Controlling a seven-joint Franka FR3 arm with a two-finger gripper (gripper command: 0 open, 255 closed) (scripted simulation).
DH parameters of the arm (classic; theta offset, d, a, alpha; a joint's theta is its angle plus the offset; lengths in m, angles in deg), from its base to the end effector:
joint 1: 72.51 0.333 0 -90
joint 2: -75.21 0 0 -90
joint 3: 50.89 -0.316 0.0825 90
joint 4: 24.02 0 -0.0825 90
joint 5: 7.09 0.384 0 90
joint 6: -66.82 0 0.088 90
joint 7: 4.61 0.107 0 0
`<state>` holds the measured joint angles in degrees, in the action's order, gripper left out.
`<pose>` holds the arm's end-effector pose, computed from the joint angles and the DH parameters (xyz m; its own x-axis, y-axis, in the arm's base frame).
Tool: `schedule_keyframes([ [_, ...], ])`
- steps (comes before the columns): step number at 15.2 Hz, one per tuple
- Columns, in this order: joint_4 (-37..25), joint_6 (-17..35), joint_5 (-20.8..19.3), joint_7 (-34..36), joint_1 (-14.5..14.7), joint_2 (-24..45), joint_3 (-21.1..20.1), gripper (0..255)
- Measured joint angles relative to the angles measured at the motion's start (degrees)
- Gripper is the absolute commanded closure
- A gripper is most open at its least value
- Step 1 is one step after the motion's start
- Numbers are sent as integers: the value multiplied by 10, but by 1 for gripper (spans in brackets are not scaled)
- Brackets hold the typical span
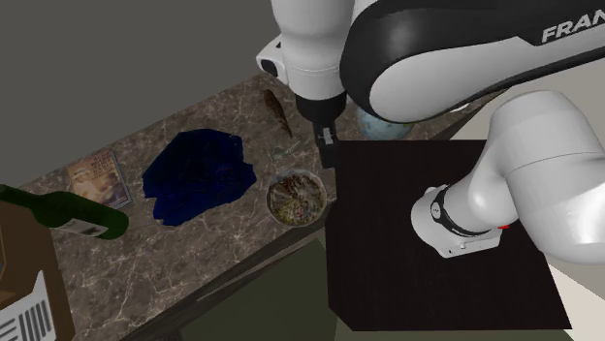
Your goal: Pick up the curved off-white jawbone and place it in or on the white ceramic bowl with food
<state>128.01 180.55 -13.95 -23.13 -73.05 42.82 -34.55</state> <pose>0.3374 -0.1056 0.4023 0.9860 0.1378 -0.0939 0.1303 -0.9881 -0.0822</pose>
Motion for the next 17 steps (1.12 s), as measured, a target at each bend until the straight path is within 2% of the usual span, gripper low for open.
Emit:
schedule_keyframes([
  [6,5,117,-25,-84,1,118,50,0],
  [9,-4,178,-24,-132,3,190,75,0],
  [12,-13,244,-9,-182,8,269,92,0],
  [17,-61,325,48,-284,0,406,98,0],
])
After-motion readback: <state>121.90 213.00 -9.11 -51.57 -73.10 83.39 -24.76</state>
